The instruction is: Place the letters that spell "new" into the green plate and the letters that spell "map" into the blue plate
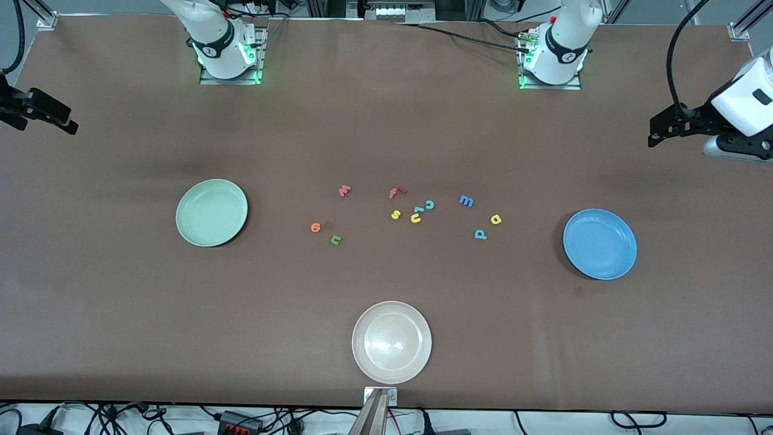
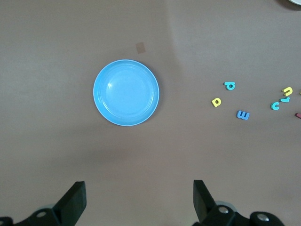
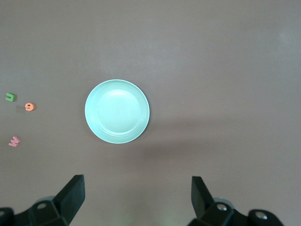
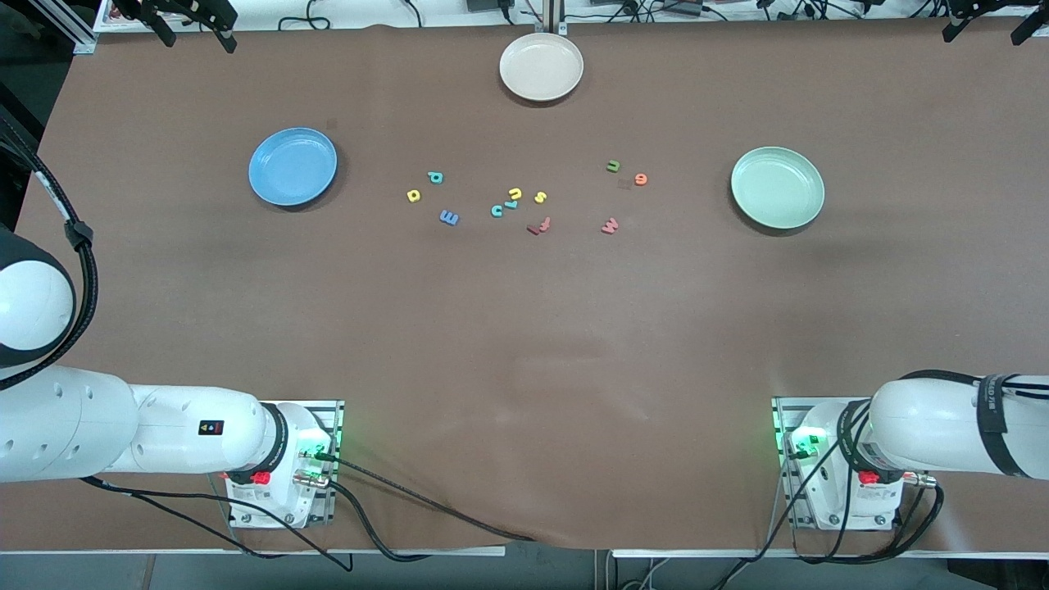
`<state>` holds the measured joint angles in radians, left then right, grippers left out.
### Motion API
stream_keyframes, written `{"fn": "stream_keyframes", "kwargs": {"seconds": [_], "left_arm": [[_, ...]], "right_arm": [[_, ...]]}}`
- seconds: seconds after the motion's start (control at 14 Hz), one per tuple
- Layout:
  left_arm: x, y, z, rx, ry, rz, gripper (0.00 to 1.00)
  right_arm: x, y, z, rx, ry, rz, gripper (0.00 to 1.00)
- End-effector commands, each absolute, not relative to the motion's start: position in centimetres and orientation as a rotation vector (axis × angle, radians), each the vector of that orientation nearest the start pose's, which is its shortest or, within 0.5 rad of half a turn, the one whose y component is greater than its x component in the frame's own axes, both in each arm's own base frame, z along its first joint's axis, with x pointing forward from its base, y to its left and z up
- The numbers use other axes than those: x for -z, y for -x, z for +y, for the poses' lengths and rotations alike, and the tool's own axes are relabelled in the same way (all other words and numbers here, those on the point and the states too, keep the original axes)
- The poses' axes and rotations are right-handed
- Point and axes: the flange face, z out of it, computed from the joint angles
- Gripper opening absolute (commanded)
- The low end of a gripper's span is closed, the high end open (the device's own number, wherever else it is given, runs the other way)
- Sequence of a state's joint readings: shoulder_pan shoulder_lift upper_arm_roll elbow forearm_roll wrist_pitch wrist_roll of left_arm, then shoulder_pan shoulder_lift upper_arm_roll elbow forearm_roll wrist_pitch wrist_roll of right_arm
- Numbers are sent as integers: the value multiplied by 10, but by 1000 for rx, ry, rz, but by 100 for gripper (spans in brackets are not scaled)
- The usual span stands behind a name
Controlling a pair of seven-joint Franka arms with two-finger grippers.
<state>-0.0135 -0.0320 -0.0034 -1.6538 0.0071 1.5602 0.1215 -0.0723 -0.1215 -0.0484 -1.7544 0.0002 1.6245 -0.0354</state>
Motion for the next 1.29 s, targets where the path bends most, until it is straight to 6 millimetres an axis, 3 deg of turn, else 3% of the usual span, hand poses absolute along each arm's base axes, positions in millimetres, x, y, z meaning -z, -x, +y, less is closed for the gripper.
{"fn": "stream_keyframes", "kwargs": {"seconds": [0.0,0.36,0.57,0.86,1.07,1.22], "left_arm": [[-610,-536,-12,-97,3128,204,100],[-610,-536,-13,-97,3128,207,100],[-600,-540,-20,-140,3126,233,100],[-571,-545,-30,-296,3119,273,100],[-533,-558,-72,-386,3108,344,100],[-512,-570,-85,-391,3166,218,100]], "right_arm": [[-606,-512,-62,-12,3139,124,100],[-604,-512,-59,-27,3139,114,100],[-603,-512,-60,-31,3139,117,100],[-599,-514,-60,-48,3138,117,100],[-595,-517,-57,-53,3134,110,100],[-587,-522,-52,-74,3134,93,100]]}}
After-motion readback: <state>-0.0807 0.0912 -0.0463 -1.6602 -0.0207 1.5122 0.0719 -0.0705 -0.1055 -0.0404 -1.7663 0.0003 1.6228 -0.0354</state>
